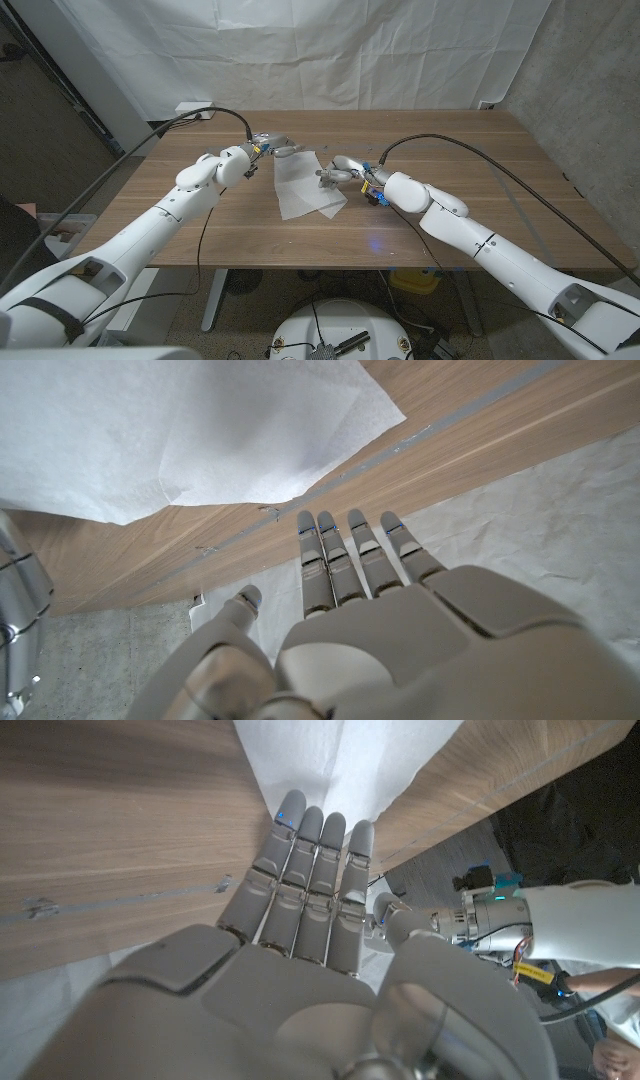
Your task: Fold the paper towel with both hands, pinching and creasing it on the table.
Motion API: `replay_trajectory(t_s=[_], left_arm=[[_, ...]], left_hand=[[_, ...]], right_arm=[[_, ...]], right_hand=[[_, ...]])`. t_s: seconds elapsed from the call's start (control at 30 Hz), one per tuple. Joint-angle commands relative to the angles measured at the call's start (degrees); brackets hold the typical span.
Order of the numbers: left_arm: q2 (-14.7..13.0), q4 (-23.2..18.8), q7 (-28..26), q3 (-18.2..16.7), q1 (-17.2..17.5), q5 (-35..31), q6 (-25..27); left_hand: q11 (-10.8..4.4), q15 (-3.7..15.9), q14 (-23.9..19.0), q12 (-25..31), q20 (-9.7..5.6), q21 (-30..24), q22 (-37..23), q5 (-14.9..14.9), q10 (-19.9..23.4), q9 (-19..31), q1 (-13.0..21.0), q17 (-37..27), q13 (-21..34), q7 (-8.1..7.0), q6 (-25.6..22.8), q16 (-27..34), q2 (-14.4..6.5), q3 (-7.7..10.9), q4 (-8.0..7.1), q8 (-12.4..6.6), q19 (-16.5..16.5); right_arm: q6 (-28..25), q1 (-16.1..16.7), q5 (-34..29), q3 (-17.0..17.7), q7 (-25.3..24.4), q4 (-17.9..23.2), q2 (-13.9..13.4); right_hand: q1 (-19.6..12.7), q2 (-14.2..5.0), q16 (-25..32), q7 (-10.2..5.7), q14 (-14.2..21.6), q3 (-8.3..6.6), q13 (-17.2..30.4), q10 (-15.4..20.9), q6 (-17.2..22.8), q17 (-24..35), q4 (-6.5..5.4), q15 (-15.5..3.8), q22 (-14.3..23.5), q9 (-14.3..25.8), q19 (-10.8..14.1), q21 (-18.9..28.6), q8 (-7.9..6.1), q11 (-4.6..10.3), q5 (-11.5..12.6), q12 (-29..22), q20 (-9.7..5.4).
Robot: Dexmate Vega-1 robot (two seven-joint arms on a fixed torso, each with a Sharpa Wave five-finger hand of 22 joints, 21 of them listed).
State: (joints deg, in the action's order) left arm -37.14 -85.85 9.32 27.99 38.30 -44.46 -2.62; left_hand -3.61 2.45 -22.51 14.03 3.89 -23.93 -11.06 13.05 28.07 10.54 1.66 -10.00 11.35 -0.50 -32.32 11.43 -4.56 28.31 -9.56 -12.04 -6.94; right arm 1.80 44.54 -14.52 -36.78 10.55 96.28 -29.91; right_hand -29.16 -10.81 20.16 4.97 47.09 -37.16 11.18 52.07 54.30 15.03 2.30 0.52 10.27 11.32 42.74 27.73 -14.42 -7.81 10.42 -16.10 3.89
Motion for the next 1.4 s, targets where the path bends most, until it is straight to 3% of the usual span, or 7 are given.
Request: replay_trajectory(t_s=[0.03, 0.3, 0.53, 0.77, 0.97, 1.07, 1.4], left_arm=[[-0.98, -0.36, -1.63, -1.29, 1.2, 1.43, -2.07], [-1.5, -0.65, -3.12, -2.84, 2.27, 3.62, -4.68], [-0.93, 0.08, -5.09, -5.39, 3.72, 8.19, -7.54], [0.57, 1.87, -6.46, -7.68, 4.67, 14.04, -11.01], [2.84, 5.81, -7.43, -9.62, 4.72, 21.46, -16.98], [3.66, 8.07, -6.75, -10.18, 4.29, 24.96, -20.26], [5.52, 13.42, -6.63, -11.43, 2.93, 30.29, -28.09]], left_hand=[[-0.02, 1.23, 0.23, -0.14, -0.33, 0.07, -0.13, -0.1, -0.17, 0.11, -0.32, -0.24, 0.06, 0.0, 0.19, -0.19, -2.39, -0.01, 0.01, 0.12, -0.31], [0.01, 1.3, 0.45, -0.39, -0.44, 0.07, -0.12, -0.08, -0.45, 0.12, -0.21, -0.23, 0.06, -0.03, 0.26, -0.32, -2.39, 0.02, 0.1, 0.24, -0.48], [0.13, 1.0, 1.12, -1.01, -0.45, 0.1, -0.09, 0.0, -1.47, 0.12, 0.2, -0.19, 0.08, 0.01, 2.29, -0.62, -2.68, 0.35, 0.33, 1.07, -0.78], [0.08, 0.61, 2.8, -2.62, -0.47, 0.34, -0.06, 0.09, -5.06, -0.06, 1.69, -0.15, 0.1, -2.42, 10.81, -0.93, -3.43, 1.87, 1.07, 2.56, -1.27], [0.34, -0.08, 6.21, -3.48, -0.62, 0.65, -0.12, -0.1, -9.55, -0.24, 2.41, -0.13, 0.04, -3.7, 17.58, -1.43, -3.24, 2.73, 1.39, 2.69, -1.26], [0.17, -0.36, 7.05, -3.65, -0.7, 0.82, -0.14, -0.2, -11.16, -0.27, 2.52, -0.13, 0.03, -3.19, 19.46, -1.41, -3.0, 2.84, 1.48, 2.61, -1.06], [0.33, -0.76, 8.29, -3.56, -0.75, 1.15, -0.16, -0.33, -12.55, -0.29, 2.56, -0.13, 0.02, -3.03, 21.08, -1.45, -2.55, 2.83, 1.59, 2.35, -0.5]], right_arm=[[4.9, 2.75, 10.18, 5.19, -5.77, -2.29, 3.2], [5.96, 4.24, 9.53, 7.29, -12.85, -2.78, 4.14], [9.03, 4.01, 11.52, 8.08, -15.14, -5.85, 5.82], [12.87, 3.96, 16.4, 9.12, -14.94, -9.61, 8.09], [16.41, 3.27, 18.96, 9.89, -15.28, -13.42, 10.05], [16.27, 3.27, 18.27, 10.33, -17.35, -13.96, 10.73], [15.62, 3.89, 19.97, 12.53, -21.04, -14.04, 12.57]], right_hand=[[-0.25, 0.36, 0.05, 0.02, -1.0, 0.07, 0.21, -0.61, -0.78, 0.4, 0.27, 0.3, 0.19, 0.16, -0.29, -0.33, 0.4, -0.04, -0.25, 0.41, 0.52], [-0.4, 0.54, -1.06, 0.31, -4.38, 0.26, 0.31, -2.99, -2.6, 0.9, 0.95, 0.67, 0.2, 0.23, -2.52, -1.31, 1.47, 0.09, -0.23, 1.89, 0.64], [-0.58, 0.64, -2.22, 0.08, -7.29, 0.36, 0.4, -5.19, -4.84, 1.07, 1.68, 0.86, 0.16, 0.27, -4.64, -2.3, 2.51, 0.13, -0.26, 3.08, 0.3], [-0.81, 0.65, -3.45, -0.16, -10.46, 0.55, 0.51, -7.88, -7.72, 1.3, 2.42, 0.79, 0.12, 0.32, -6.45, -3.24, 3.46, 0.48, -0.3, 4.2, 0.12], [-0.78, 1.18, -4.78, -0.42, -13.67, 1.09, 0.6, -11.15, -11.19, 1.37, 3.16, 1.05, 0.08, 0.34, -8.2, -4.21, 4.16, 0.89, -0.39, 5.1, 0.25], [-0.4, 1.63, -5.56, -0.53, -15.32, 1.67, 0.63, -13.43, -13.23, 1.27, 3.49, 1.26, 0.05, 0.34, -9.33, -4.88, 4.3, 0.86, -0.46, 5.49, 0.33], [0.12, 2.37, -7.33, 0.08, -18.67, 2.23, 0.55, -17.1, -15.18, 0.63, 4.17, 2.02, -0.06, 0.24, -11.06, -6.02, 4.14, 0.83, -0.44, 5.94, 0.47]])
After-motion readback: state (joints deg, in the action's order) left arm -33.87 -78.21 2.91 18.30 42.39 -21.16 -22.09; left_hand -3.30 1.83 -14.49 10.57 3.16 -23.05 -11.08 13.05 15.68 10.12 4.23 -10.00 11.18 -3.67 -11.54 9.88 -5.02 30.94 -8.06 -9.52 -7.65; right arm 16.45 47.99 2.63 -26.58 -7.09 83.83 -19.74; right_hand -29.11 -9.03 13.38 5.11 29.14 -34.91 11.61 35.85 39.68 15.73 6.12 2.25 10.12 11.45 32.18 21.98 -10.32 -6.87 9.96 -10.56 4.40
